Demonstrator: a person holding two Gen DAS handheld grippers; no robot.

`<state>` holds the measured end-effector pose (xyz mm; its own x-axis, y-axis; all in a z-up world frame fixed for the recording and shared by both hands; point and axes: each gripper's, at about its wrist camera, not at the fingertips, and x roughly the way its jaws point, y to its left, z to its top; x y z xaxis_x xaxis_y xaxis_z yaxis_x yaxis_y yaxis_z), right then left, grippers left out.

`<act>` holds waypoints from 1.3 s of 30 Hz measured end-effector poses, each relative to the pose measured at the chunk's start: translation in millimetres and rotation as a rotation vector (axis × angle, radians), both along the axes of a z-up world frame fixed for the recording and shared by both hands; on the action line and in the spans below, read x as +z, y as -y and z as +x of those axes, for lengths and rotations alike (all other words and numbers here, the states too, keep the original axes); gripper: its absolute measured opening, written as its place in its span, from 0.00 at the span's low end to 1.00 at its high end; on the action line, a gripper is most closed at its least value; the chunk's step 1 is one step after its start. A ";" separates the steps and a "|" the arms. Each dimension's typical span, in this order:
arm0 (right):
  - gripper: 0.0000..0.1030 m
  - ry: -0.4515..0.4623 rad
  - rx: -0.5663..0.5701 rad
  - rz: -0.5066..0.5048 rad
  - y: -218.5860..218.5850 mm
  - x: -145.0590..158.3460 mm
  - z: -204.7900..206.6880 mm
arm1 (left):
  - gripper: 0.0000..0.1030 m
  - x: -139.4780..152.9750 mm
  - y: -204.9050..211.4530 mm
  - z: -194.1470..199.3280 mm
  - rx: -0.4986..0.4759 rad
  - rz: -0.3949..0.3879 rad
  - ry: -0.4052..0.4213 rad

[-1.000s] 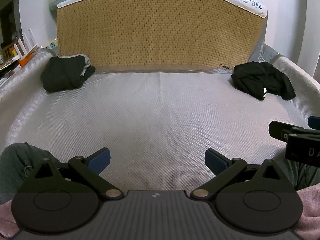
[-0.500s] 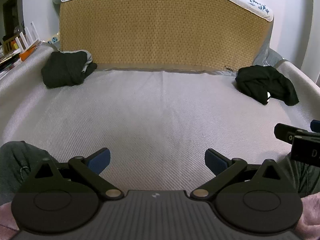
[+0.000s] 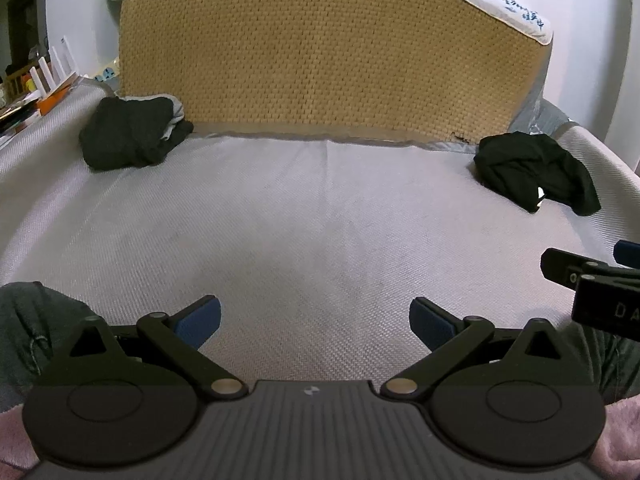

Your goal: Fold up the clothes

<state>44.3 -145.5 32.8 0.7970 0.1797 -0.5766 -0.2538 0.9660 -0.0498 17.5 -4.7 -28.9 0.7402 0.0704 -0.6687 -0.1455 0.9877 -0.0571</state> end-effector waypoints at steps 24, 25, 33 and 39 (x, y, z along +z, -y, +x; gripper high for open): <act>0.86 0.003 0.028 -0.030 -1.8 -9.7 35.3 | 0.96 -6.2 1.1 28.4 0.009 -0.023 -0.006; 0.86 0.004 0.028 -0.033 -2.2 -9.0 36.9 | 0.96 -5.6 2.2 29.6 0.011 -0.022 -0.004; 0.81 0.011 0.029 -0.039 -2.8 -7.5 52.1 | 0.95 -1.4 0.7 41.5 0.013 -0.037 0.009; 0.78 0.008 0.030 -0.030 -1.7 -12.4 66.0 | 0.94 3.9 -5.4 54.4 -0.032 -0.028 0.029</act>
